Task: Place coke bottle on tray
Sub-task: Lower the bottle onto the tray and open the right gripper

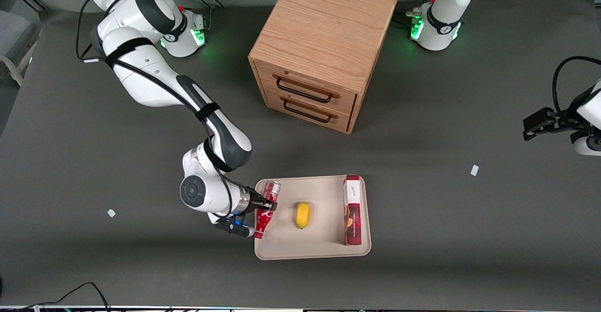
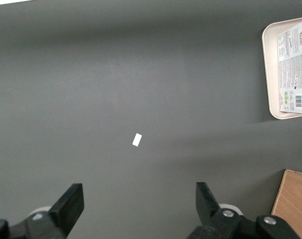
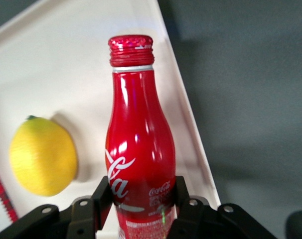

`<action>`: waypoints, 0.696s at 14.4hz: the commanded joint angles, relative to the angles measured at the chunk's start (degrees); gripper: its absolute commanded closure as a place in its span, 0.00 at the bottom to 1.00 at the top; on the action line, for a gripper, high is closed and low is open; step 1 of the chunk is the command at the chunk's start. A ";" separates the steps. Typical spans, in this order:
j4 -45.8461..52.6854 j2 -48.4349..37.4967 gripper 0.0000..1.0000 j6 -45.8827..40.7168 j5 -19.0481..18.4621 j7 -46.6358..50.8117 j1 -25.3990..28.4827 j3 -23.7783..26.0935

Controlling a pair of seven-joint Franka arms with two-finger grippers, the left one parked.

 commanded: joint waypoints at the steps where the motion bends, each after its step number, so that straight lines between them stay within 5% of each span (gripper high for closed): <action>1: 2.73 1.28 0.36 0.04 -1.16 1.94 0.79 -0.15; 2: 2.64 1.36 0.00 0.04 -1.24 1.94 0.79 -0.41; 10: 1.85 0.23 0.00 0.04 -2.39 1.94 0.88 -0.76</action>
